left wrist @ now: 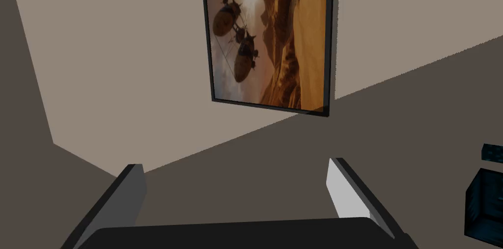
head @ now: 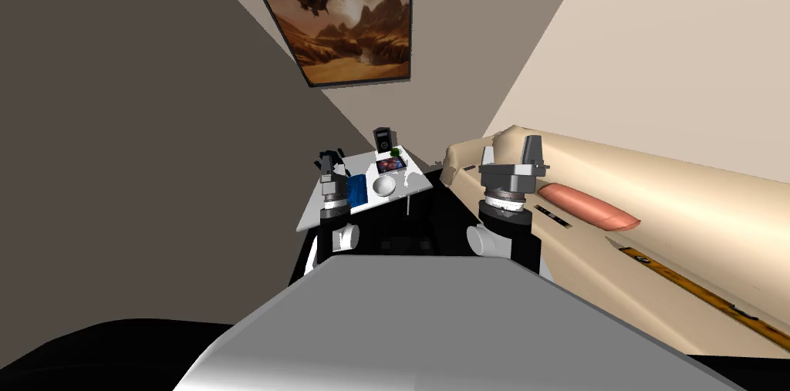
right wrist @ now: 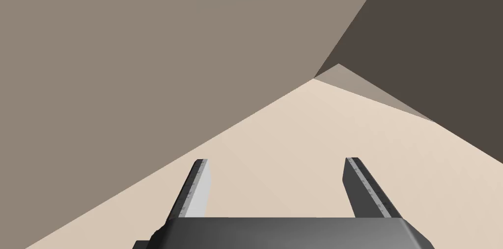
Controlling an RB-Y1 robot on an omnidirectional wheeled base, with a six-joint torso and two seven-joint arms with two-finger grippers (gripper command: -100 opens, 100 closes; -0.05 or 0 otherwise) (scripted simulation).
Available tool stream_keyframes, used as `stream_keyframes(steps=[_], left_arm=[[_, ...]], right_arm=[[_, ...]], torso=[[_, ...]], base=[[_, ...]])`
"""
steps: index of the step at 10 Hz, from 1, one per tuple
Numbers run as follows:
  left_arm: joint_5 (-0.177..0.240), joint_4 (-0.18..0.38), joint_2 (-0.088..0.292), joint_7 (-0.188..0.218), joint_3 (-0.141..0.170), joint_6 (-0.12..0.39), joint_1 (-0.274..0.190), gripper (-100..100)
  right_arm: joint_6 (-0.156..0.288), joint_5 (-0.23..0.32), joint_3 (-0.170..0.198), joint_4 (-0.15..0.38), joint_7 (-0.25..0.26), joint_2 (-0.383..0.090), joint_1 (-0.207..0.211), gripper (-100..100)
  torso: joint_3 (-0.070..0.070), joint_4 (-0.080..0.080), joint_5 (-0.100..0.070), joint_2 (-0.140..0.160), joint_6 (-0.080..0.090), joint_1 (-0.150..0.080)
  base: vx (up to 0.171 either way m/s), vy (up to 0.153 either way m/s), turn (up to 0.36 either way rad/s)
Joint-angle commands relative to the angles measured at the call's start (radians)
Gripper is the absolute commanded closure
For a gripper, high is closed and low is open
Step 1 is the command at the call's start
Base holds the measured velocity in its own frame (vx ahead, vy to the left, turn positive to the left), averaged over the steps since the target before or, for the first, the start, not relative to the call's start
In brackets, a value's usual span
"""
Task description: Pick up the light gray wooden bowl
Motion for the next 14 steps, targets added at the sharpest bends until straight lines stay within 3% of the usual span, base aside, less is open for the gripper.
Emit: stream_keyframes(steps=[1,5,14], left_arm=[[0.002,-0.002,0.045,-0.001,0.003,0.020,-0.003,-100],[0.012,-0.016,0.154,-0.005,0.019,0.123,-0.018,-100],[0.029,-0.045,0.211,-0.010,0.047,0.330,-0.044,-100]], right_arm=[[0.000,0.000,0.000,0.000,0.000,0.000,0.000,0],[0.000,0.000,0.000,0.000,0.000,0.000,0.000,0],[0.000,0.000,0.000,0.000,0.000,0.000,0.000,0]], torso=[[0.000,0.000,0.000,0.000,0.000,0.000],[0.001,0.000,0.000,0.002,0.000,0.001],[0.001,0.001,0.000,0.002,0.000,0.001]], base=[[-0.006,-0.001,-0.026],[-0.026,0.007,-0.055],[-0.029,0.006,-0.041]])
